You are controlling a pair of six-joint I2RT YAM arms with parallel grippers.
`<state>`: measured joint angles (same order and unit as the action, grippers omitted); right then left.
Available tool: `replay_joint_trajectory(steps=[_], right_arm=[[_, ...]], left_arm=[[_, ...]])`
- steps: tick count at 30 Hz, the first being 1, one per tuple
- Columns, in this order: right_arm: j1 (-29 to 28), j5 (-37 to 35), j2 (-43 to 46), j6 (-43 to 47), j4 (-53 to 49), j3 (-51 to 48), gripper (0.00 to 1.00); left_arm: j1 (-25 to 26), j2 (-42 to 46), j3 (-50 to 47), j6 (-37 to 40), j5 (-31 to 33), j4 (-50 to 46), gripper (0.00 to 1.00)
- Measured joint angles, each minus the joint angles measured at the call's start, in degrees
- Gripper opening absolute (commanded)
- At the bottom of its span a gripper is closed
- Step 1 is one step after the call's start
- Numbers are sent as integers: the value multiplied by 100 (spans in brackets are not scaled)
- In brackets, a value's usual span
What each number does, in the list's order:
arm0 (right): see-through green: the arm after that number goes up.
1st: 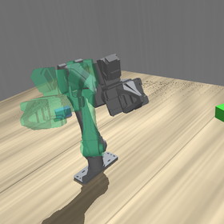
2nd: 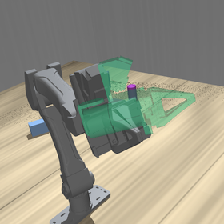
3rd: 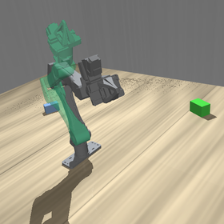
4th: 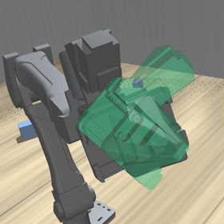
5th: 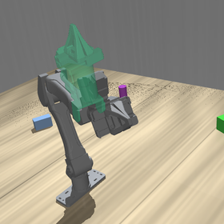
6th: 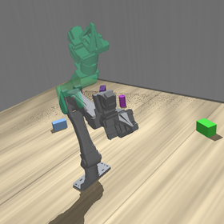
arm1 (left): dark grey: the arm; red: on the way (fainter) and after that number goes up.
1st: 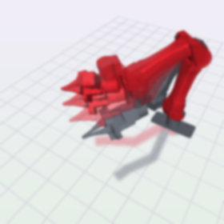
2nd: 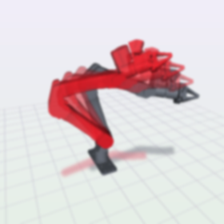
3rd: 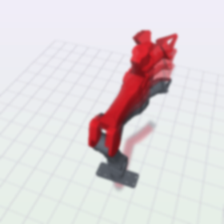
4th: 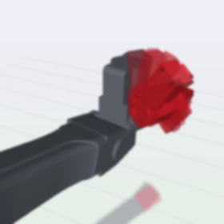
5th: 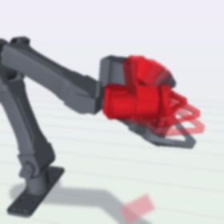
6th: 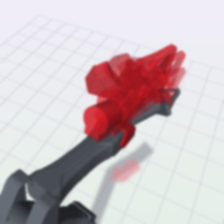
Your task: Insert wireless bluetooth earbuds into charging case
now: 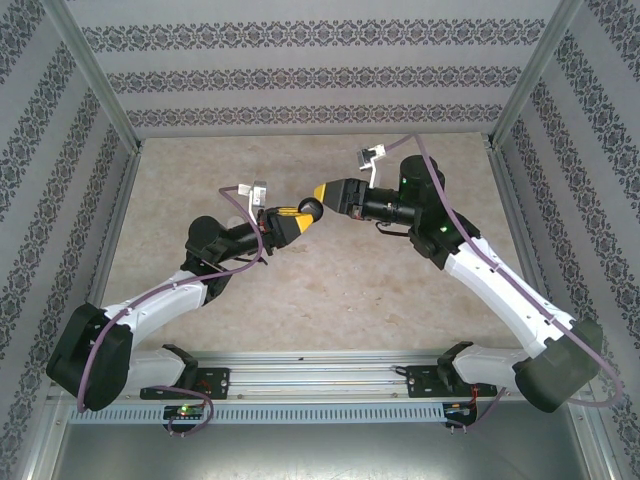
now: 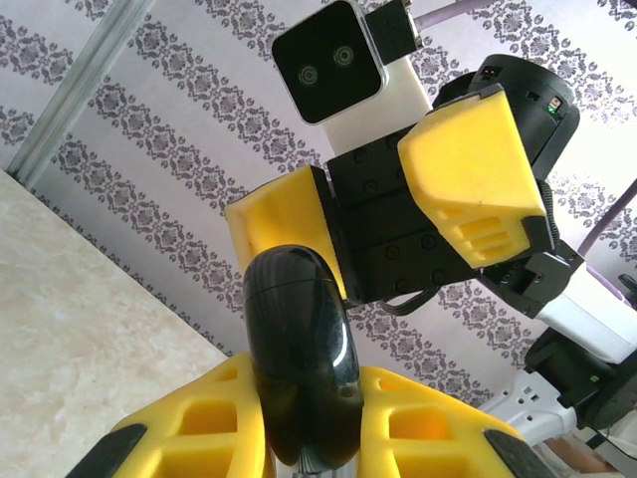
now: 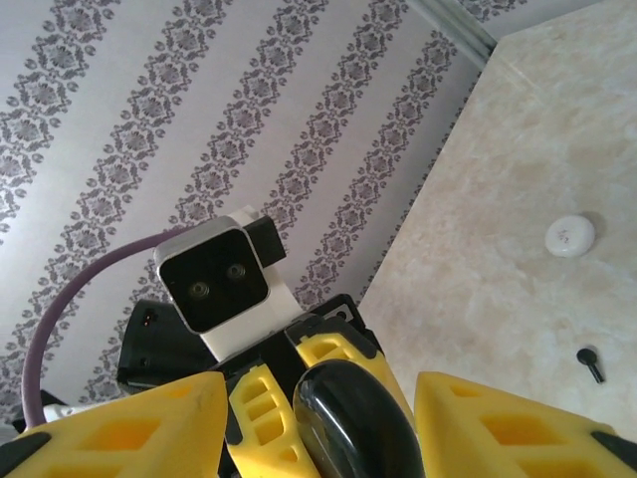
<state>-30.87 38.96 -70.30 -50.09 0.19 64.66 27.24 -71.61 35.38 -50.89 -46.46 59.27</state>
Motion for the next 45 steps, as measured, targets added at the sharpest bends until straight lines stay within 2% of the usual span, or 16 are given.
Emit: replay_joint_trajectory(steps=[7,14,20,25,29,31,39,42,45], right_arm=[[-2,208,0,-129,315,-295,48],[-2,433,-116,-323,785,-345,31],[-11,527,-262,-334,1023,-343,20],[-13,531,-289,-219,1075,-343,13],[-39,527,-286,-9,990,-310,9],[-74,525,-269,151,833,-249,9],[-127,350,-55,844,85,-136,6],[-127,262,-7,1174,-251,17,6],[-127,236,-2,1580,-649,262,6]], left_arm=[[-39,-2,168,-212,-118,173,0],[-76,-90,173,-457,-203,321,0],[-192,-92,173,-608,-262,334,0],[-262,-90,173,-697,-315,334,12],[-302,-59,173,-702,-378,286,30],[-304,-4,173,-669,-398,199,35],[-535,389,179,-544,-452,-76,48],[-717,529,212,-483,-629,-254,49],[-859,638,365,-286,-968,-640,54]])
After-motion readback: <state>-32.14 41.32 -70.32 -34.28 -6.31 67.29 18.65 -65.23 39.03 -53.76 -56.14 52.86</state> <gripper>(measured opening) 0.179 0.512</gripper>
